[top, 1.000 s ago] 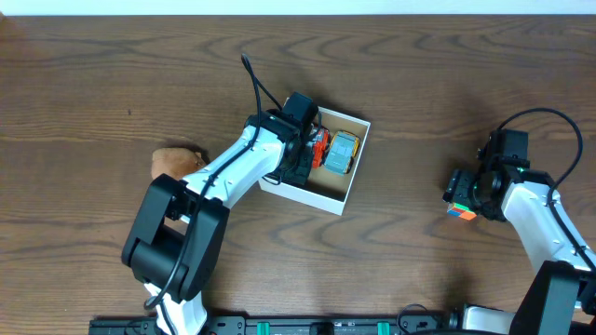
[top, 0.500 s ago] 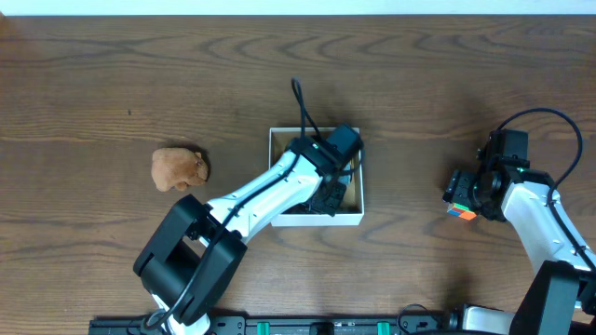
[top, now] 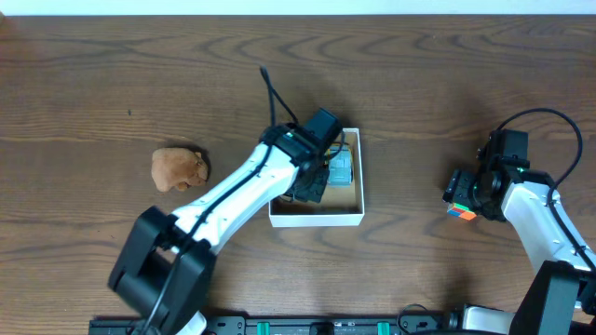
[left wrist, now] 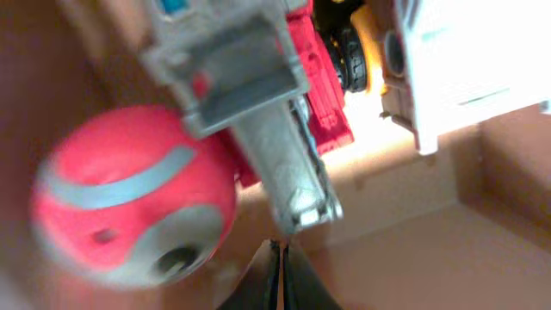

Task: Pack container
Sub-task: 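Withdraw the left gripper out of the box to the left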

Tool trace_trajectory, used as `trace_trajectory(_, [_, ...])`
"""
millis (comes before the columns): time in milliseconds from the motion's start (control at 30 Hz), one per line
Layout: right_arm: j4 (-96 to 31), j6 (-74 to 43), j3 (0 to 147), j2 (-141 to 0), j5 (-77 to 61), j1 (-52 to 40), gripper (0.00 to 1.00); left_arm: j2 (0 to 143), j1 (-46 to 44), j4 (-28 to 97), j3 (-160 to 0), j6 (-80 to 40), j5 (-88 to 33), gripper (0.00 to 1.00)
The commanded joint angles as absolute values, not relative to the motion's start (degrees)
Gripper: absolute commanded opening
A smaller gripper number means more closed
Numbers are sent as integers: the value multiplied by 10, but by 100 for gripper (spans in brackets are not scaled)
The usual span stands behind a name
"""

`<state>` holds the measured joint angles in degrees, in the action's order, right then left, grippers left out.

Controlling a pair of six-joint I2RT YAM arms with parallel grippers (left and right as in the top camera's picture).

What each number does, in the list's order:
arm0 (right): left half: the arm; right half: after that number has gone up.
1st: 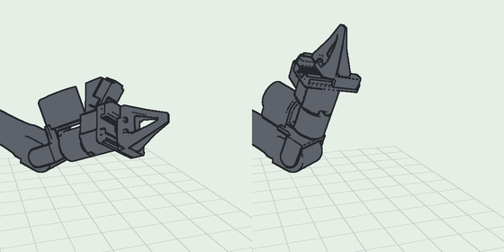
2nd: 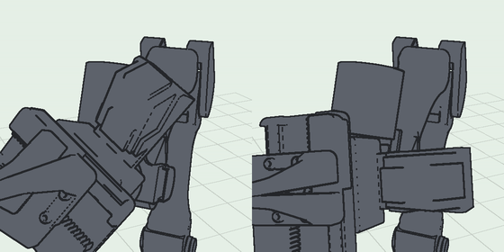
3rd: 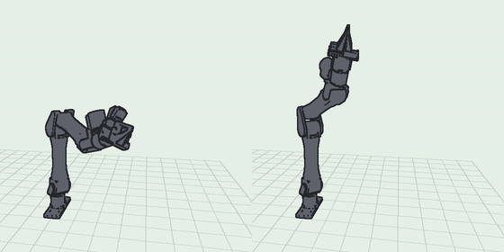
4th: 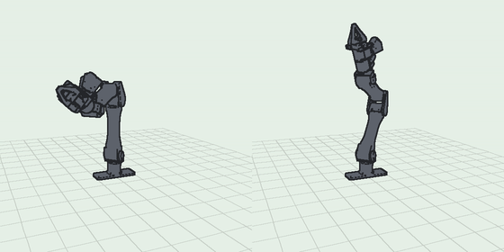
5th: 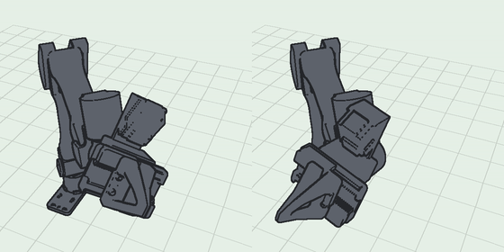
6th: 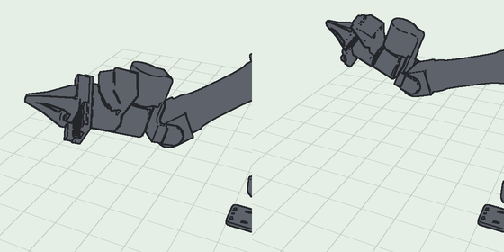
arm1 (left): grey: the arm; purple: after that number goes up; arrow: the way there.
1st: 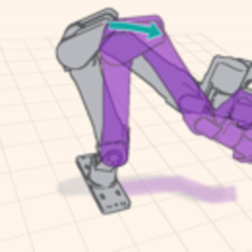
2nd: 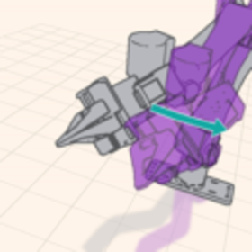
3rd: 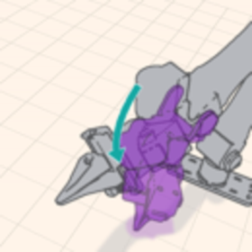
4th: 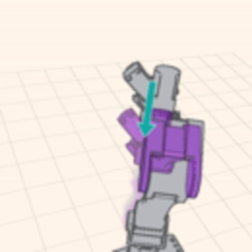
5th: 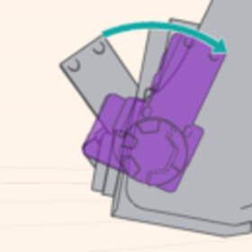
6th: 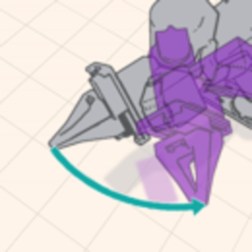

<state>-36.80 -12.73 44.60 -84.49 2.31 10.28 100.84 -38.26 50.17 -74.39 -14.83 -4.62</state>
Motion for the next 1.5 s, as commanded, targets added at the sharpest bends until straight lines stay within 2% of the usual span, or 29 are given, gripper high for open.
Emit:
trace_trajectory(0, [-368,-128,444,-848,25,106,79,955,-383,507,-754,-147,-38,6])
trace_trajectory(200, [-369,-128,444,-848,25,106,79,879,-383,509,-754,-147,-36,6])
trace_trajectory(333, [-368,-128,444,-848,10,106,82,822,-379,539,-754,-150,53,6])
trace_trajectory(400, [-368,-128,444,-848,10,106,85,795,-364,550,-754,-157,72,6])
trace_trajectory(500, [-369,-128,445,-848,10,106,95,744,-313,555,-754,-158,71,8])
trace_trajectory(533, [-369,-128,446,-848,10,106,96,726,-288,557,-754,-158,71,25])
trace_trajectory(567, [-369,-128,446,-848,10,106,96,715,-271,559,-754,-158,71,36])
trace_trajectory(600, [-369,-128,448,-848,10,106,95,701,-246,561,-754,-158,71,43])
trace_trajectory(700, [-369,-137,448,-848,10,106,89,672,-173,569,-754,-157,71,54])
trace_trajectory(800, [-367,-150,448,-848,10,106,83,662,-112,579,-754,-158,58,55])
trace_trajectory(1000, [-350,-154,448,-848,11,106,80,681,-37,581,-752,-157,-3,55])
trace_trajectory(1167, [-345,-154,448,-855,11,106,77,728,-19,583,-752,-157,-9,55])
trace_trajectory(1367, [-343,-154,448,-897,11,106,78,780,-19,583,-752,-158,-10,55])
trace_trajectory(1467, [-339,-154,448,-917,10,106,74,788,-19,583,-752,-157,-10,55])
